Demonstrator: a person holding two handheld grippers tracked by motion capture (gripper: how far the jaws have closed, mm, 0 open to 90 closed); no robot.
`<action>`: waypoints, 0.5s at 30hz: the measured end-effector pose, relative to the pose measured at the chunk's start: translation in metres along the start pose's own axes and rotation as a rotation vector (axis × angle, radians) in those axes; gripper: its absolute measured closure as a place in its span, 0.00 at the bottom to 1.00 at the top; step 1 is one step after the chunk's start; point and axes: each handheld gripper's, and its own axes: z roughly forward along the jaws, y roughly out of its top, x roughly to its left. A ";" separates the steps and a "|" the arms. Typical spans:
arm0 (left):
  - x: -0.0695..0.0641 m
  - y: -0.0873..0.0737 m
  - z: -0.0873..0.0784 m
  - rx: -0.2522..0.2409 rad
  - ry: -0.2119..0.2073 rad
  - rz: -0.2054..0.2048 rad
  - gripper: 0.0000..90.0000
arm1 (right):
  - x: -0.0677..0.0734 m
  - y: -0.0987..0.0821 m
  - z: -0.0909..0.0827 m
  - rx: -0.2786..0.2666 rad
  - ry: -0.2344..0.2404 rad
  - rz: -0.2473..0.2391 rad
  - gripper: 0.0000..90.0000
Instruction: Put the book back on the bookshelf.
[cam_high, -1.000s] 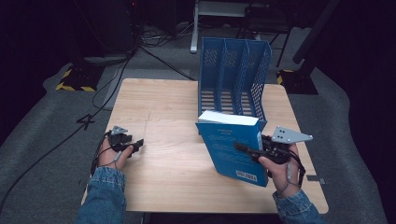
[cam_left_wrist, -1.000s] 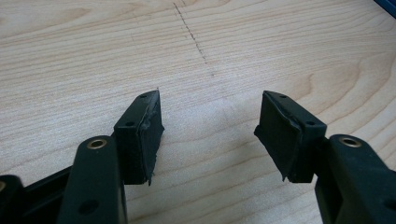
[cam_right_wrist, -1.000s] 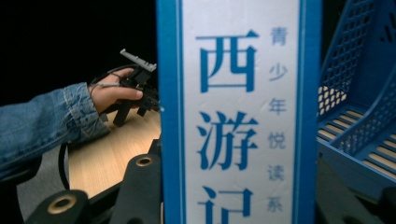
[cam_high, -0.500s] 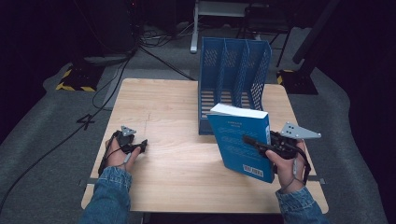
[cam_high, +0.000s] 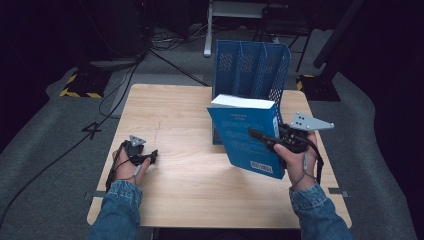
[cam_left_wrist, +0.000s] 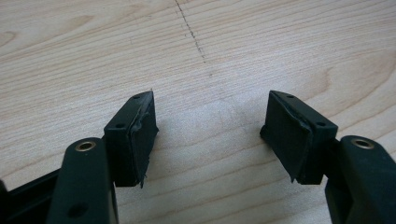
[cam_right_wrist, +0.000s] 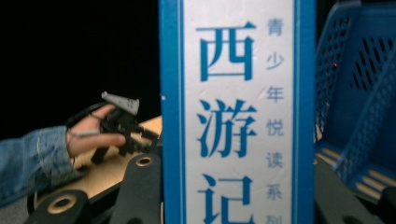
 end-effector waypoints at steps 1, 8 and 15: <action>0.000 0.000 0.000 0.000 0.001 -0.002 0.39 | -0.001 0.005 0.004 -0.008 0.007 -0.007 0.69; -0.001 -0.001 -0.002 0.003 0.004 -0.006 0.39 | -0.007 0.029 0.020 -0.038 0.019 -0.013 0.69; -0.002 -0.002 -0.002 0.003 0.001 -0.009 0.39 | -0.017 0.049 0.033 -0.089 0.010 0.011 0.69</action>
